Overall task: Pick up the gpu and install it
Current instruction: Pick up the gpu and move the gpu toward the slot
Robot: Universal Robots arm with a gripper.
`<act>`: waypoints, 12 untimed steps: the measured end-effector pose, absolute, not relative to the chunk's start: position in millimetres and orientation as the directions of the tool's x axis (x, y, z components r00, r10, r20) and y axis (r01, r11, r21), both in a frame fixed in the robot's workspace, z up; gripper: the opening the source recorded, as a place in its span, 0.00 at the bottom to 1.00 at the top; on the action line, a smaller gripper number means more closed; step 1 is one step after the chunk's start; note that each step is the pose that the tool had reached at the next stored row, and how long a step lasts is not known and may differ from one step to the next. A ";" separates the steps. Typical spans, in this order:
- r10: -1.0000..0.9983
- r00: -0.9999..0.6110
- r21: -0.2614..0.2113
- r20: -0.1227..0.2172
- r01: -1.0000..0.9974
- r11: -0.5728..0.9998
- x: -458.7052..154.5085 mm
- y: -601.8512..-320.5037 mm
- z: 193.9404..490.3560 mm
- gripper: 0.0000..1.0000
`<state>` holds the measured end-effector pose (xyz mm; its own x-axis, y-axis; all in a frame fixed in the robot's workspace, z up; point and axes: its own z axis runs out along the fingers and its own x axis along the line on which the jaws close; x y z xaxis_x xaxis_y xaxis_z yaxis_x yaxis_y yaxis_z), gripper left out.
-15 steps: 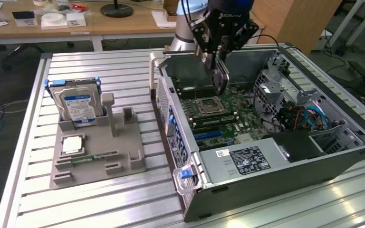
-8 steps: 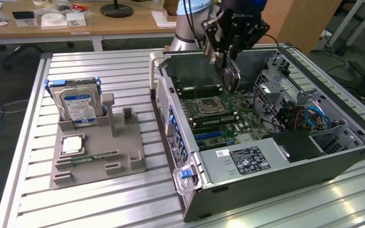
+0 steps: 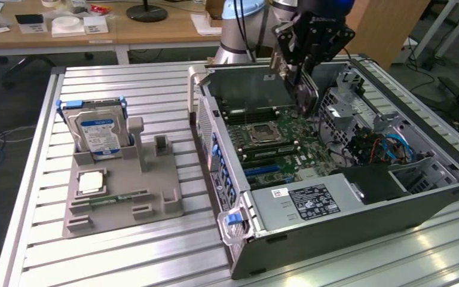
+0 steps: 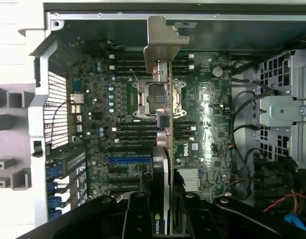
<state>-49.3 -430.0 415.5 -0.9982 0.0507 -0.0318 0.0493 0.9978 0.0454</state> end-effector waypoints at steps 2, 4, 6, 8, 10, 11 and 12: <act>0.051 -0.998 0.045 -0.032 0.049 0.998 -42.1 -430.0 415.6 0.27; 0.051 -0.998 0.045 -0.032 0.049 0.998 -35.1 -430.0 415.5 0.27; 0.051 -0.998 0.045 -0.032 0.049 0.998 -28.0 -430.0 415.5 0.27; 0.051 -0.998 0.045 -0.032 0.049 0.998 -19.8 -430.0 415.6 0.27; 0.051 -0.998 0.045 -0.032 0.049 0.998 -11.9 -430.0 415.6 0.27; 0.051 -0.998 0.045 -0.032 0.049 0.998 -7.8 -430.0 415.5 0.27; 0.051 -0.998 0.045 -0.032 0.049 0.998 -3.5 -430.0 415.5 0.27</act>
